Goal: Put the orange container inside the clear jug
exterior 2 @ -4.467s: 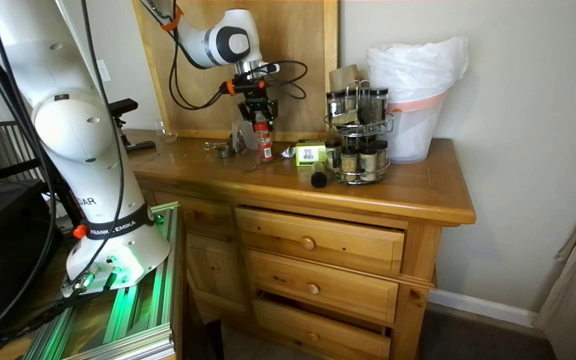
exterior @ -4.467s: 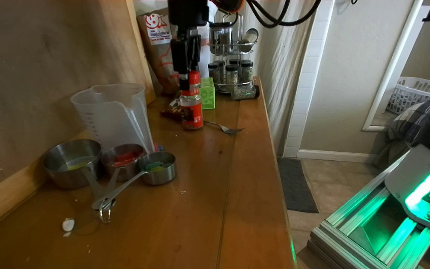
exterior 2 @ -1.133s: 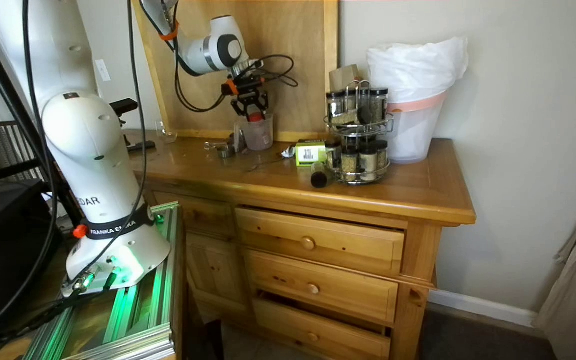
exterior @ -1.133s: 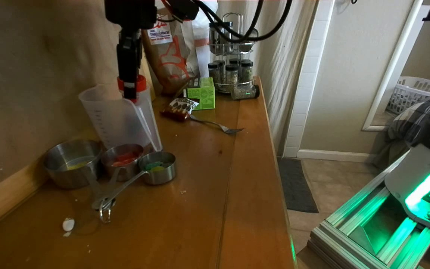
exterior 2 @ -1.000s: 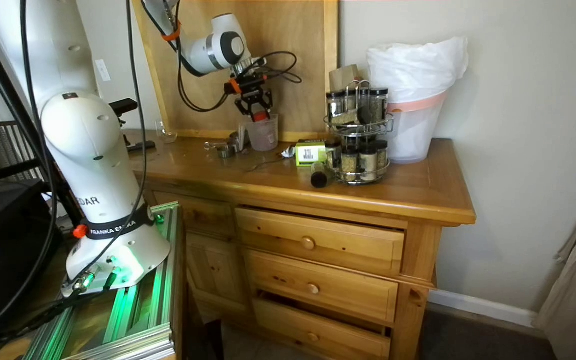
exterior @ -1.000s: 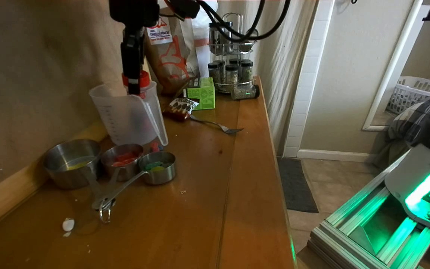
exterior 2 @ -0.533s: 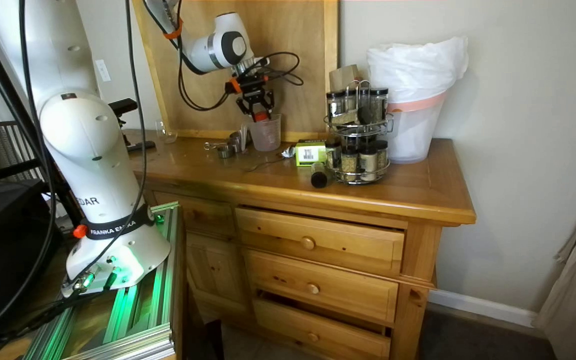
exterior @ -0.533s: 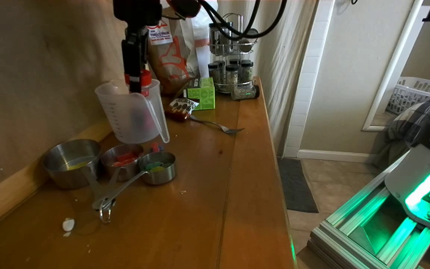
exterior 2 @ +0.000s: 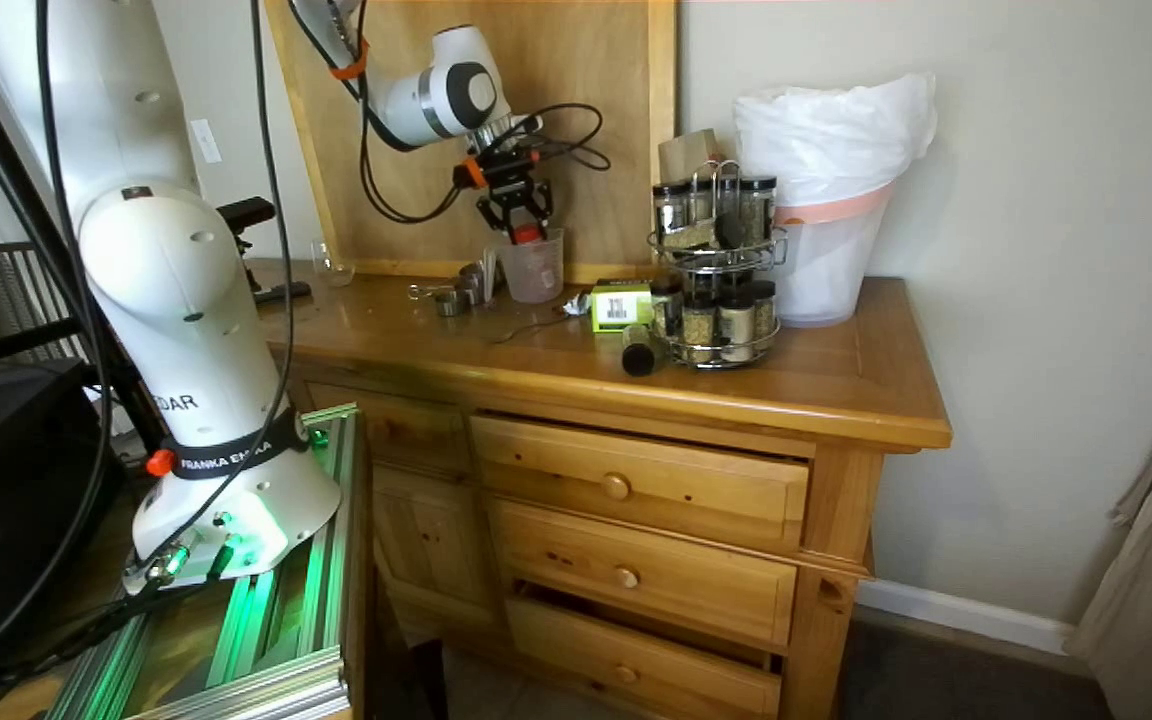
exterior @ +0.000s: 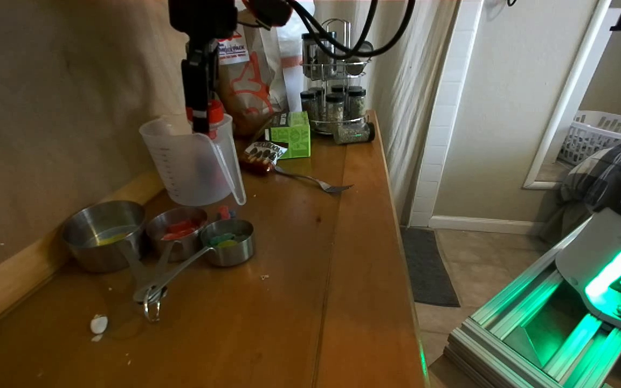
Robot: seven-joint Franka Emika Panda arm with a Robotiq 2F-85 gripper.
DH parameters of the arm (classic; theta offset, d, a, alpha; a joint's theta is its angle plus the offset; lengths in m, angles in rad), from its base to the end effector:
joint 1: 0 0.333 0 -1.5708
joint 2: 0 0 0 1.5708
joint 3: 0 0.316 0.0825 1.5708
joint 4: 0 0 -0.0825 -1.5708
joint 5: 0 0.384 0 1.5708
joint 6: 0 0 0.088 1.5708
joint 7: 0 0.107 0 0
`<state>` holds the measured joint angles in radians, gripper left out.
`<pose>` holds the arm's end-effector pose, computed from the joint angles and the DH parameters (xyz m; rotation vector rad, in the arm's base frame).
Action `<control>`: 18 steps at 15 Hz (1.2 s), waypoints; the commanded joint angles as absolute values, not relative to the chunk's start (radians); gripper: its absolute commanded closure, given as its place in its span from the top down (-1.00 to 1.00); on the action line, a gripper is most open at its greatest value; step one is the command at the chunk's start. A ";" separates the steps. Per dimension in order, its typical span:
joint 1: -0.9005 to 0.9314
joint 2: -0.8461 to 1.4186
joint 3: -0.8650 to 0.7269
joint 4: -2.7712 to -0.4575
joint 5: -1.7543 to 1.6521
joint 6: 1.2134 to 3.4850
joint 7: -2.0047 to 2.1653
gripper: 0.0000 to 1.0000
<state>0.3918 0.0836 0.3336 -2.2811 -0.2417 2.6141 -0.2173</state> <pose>0.4070 0.3667 0.3453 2.5829 1.6403 0.4264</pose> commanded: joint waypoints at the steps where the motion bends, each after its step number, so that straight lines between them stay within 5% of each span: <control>1: 0.382 0.066 0.315 -2.274 -0.364 2.562 -0.115 -0.34; 18: 0.332 0.158 0.336 -2.129 -0.123 2.443 -0.289 -0.34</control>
<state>0.3476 0.1150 0.3311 -2.2003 -0.1759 2.5025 -0.2508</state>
